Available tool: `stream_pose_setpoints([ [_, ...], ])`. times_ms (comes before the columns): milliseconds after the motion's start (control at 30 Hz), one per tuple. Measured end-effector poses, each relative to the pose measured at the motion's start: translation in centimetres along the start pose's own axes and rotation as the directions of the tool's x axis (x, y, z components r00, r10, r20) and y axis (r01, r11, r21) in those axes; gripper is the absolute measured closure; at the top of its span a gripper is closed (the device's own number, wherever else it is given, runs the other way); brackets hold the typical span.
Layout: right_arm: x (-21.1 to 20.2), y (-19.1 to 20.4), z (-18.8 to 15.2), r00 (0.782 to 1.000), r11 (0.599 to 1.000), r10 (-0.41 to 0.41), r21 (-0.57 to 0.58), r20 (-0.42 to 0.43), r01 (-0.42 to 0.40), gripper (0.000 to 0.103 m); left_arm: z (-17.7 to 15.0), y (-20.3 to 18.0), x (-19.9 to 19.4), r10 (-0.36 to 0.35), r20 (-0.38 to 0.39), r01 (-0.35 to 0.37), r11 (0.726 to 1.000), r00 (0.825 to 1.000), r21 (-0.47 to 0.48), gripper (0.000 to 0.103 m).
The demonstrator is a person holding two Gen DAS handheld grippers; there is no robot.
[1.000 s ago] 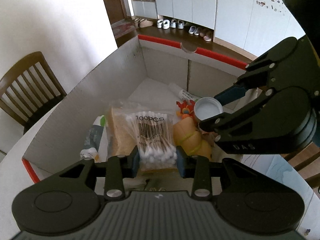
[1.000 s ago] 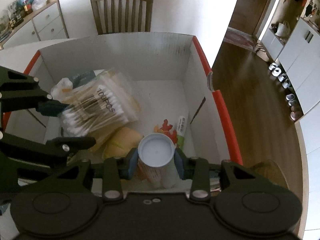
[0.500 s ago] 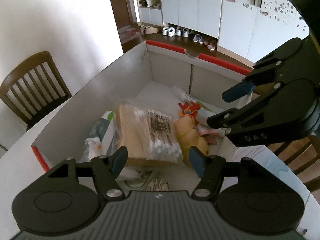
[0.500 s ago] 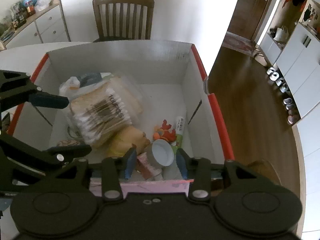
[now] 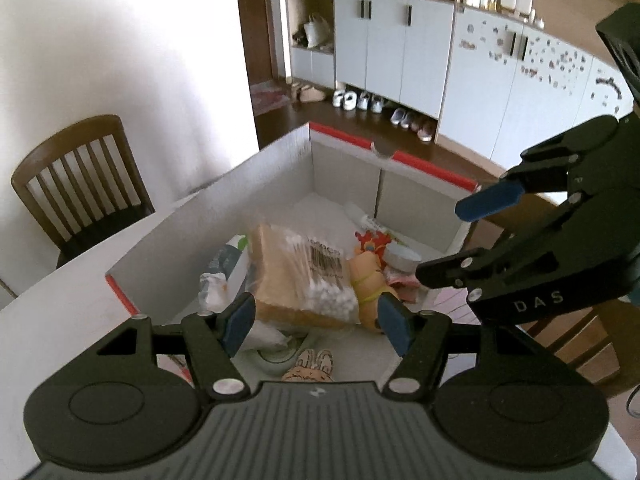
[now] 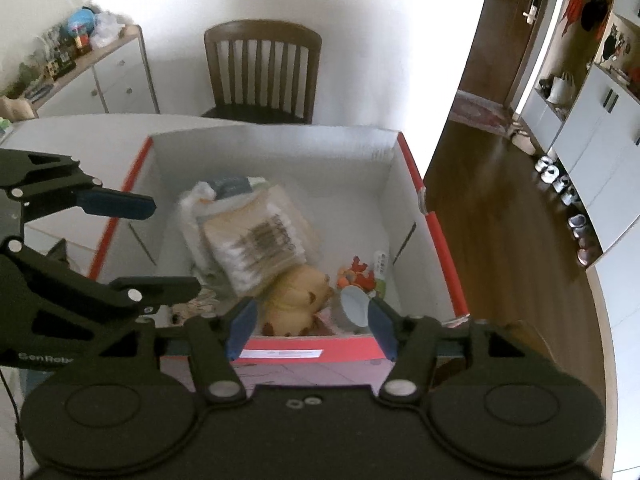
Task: Organize objects
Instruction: 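Lift both tools out of the box and return to the placemat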
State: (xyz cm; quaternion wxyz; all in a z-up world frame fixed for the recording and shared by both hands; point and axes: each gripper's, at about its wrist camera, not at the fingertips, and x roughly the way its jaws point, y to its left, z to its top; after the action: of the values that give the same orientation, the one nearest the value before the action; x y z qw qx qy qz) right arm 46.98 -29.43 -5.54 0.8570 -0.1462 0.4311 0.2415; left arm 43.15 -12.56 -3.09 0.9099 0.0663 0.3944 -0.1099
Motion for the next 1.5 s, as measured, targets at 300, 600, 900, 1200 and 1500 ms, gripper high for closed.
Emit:
stream_pose_setpoints([
  [300,-3.8,2.6,-0.6,0.997,1.0,-0.018,-0.02,0.068,0.02,0.042,-1.3,0.5,-4.4,-0.025,0.079,0.028,0.999,0.997,-0.036,0.036],
  [600,-7.6,5.7,-1.0,0.991,1.0,-0.01,-0.012,0.132,0.012,0.042,-3.3,2.0,-9.0,-0.036,0.132,0.045,0.997,0.991,-0.067,0.036],
  [900,-10.2,9.6,-1.4,0.985,1.0,0.015,-0.011,0.172,-0.014,0.042,-5.6,4.0,-12.8,-0.044,0.169,0.061,0.993,0.985,-0.098,0.036],
  [1200,-11.2,13.4,-2.3,0.98,0.999,0.042,0.007,0.192,-0.044,0.036,-8.9,6.2,-16.1,-0.031,0.19,0.051,0.994,0.981,-0.101,0.027],
  [1500,-10.6,16.4,-3.7,0.978,0.995,0.066,0.065,0.199,-0.08,0.029,-13.7,9.1,-18.3,-0.002,0.165,0.024,0.991,0.986,-0.132,0.025],
])
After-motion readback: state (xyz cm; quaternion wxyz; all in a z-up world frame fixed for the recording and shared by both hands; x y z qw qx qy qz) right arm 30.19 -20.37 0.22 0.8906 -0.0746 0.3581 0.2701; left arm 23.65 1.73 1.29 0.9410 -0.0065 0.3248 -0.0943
